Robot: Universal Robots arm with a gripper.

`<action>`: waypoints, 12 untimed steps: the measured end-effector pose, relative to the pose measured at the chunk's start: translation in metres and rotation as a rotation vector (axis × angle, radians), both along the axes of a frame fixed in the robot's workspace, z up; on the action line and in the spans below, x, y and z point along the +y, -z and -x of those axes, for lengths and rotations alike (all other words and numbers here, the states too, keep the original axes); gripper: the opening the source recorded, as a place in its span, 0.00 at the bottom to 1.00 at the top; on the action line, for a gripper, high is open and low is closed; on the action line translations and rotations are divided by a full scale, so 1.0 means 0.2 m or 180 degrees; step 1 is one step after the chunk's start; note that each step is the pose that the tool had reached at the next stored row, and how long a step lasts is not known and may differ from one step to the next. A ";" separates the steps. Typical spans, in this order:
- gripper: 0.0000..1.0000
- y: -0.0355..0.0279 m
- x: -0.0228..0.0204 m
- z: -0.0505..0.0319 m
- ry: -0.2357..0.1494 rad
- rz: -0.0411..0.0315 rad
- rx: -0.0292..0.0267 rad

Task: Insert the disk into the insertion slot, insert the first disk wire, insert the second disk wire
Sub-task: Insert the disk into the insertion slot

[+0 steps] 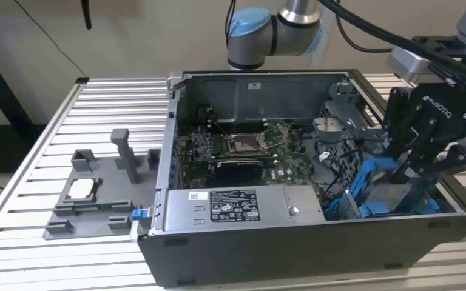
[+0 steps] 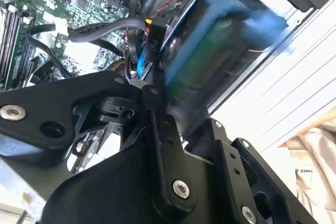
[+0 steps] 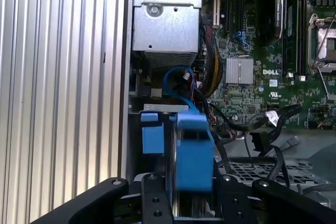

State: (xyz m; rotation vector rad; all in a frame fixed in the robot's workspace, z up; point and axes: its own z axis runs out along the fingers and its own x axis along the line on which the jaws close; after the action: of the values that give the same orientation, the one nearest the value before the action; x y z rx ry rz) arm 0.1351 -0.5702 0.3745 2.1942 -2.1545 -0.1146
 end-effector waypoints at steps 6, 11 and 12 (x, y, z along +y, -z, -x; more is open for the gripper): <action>0.40 -0.043 0.000 0.000 0.0000 0.0000 0.0000; 0.40 -0.074 0.002 0.001 0.0000 -0.0009 0.0001; 0.40 -0.077 0.002 0.001 0.0000 -0.0034 0.0001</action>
State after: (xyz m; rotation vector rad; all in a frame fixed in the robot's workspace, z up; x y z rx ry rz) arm 0.1348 -0.5699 0.3899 2.1997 -2.1589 -0.1266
